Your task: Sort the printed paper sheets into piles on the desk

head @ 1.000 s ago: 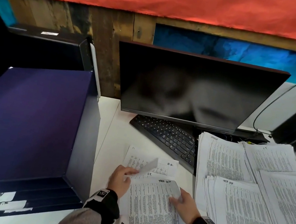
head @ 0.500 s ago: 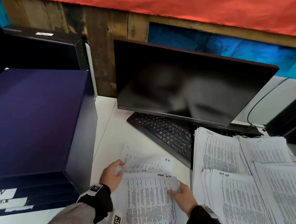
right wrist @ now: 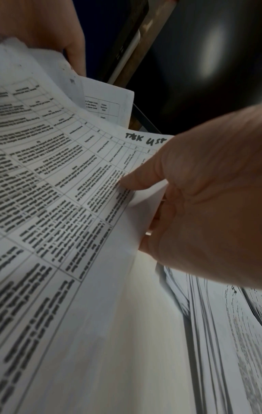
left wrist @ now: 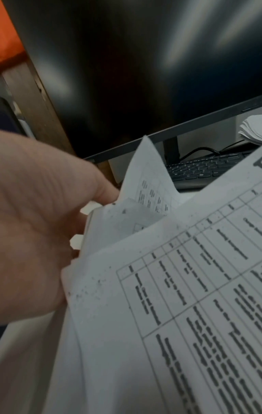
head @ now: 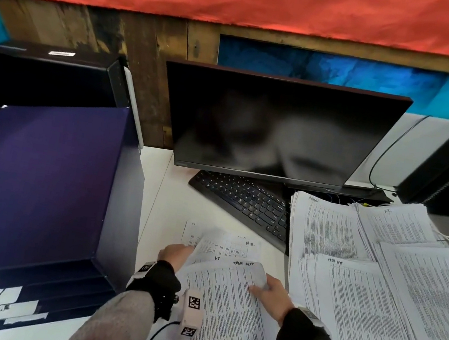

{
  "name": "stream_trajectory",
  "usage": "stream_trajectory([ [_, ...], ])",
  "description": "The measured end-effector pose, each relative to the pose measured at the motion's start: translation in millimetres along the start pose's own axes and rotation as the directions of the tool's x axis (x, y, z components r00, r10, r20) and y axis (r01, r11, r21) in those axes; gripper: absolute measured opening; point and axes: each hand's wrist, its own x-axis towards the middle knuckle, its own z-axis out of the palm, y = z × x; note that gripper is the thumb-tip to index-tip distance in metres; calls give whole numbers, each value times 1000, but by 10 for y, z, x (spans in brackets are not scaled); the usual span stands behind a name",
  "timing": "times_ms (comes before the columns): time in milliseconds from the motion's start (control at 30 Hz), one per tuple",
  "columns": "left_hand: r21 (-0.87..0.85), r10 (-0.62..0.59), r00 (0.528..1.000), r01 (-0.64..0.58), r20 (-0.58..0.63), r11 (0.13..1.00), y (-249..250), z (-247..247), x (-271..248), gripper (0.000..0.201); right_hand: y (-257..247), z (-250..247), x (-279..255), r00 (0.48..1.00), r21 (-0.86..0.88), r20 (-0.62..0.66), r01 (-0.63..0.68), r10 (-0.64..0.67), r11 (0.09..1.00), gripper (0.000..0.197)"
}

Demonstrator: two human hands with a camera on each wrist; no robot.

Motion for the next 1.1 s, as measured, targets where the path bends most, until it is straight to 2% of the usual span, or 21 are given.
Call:
stream_trajectory([
  [100, -9, 3, 999, -3, 35, 1000, -23, 11, -12, 27, 10, 1, 4, 1000, -5, 8, 6, -6, 1000, 18],
  [233, -15, 122, 992, -123, -34, 992, -35, 19, -85, 27, -5, 7, 11, 1000, 0, 13, 12, -12, 1000, 18],
  [300, 119, 243, 963, -230, -113, 966, 6, -3, -142, 32, -16, 4, 13, 1000, 3, 15, 12, -12, 1000, 18],
  [333, 217, 317, 931, -277, -179, 936, 37, -24, -176, 34, -22, 3, 14, 1000, 4, 15, 11, -11, 1000, 18],
  [367, 297, 396, 885, -320, -244, 900, 79, -53, -217, 36, -26, 3, 18, 1000, 5, 13, 10, -10, 1000, 18],
  [433, 447, 563, 761, -402, -321, 799, 161, -97, -300, 41, -23, 4, 28, 1000, 2, 9, 8, -8, 1000, 19],
  [467, 508, 647, 685, -448, -334, 736, 199, -113, -341, 41, -22, 5, 29, 1000, -5, 11, 8, -8, 1000, 20],
  [533, 524, 763, 524, -559, -378, 643, 278, -153, -454, 28, -14, 10, 37, 1000, -15, 13, 13, -12, 1000, 21],
  [567, 521, 787, 474, -591, -394, 616, 334, -188, -525, 23, -14, 13, 35, 1000, -14, 15, 16, -15, 1000, 23],
  [633, 525, 806, 415, -612, -423, 591, 466, -274, -666, 35, -24, 13, 17, 1000, 0, 11, 29, -29, 1000, 24],
  [667, 531, 814, 371, -622, -447, 575, 525, -323, -731, 42, -31, 5, 6, 999, 18, 7, 41, -42, 999, 24],
  [733, 524, 827, 252, -672, -503, 523, 648, -438, -868, 50, -96, -34, -66, 997, 78, 8, 81, -82, 994, 22],
  [800, 470, 814, 158, -749, -559, 468, 759, -561, -996, 52, -237, -104, -179, 993, 166, 10, 113, -117, 980, 21],
  [867, 403, 796, 107, -817, -596, 412, 838, -666, -1077, 50, -466, -217, -291, 990, 282, 6, 136, -143, 950, 24],
  [900, 361, 792, 109, -847, -601, 391, 867, -707, -1102, 49, -606, -285, -336, 987, 329, 1, 151, -160, 932, 24],
  [933, 307, 790, 133, -873, -598, 379, 895, -745, -1126, 47, -759, -352, -370, 984, 374, -9, 169, -179, 912, 24],
  [967, 235, 787, 177, -896, -591, 377, 919, -773, -1153, 45, -912, -424, -395, 979, 422, -26, 193, -201, 886, 24],
  [1100, -108, 701, 436, -881, -564, 461, 993, -784, -1278, 38, -1496, -620, -445, 951, 582, -107, 298, -292, 756, 21],
])
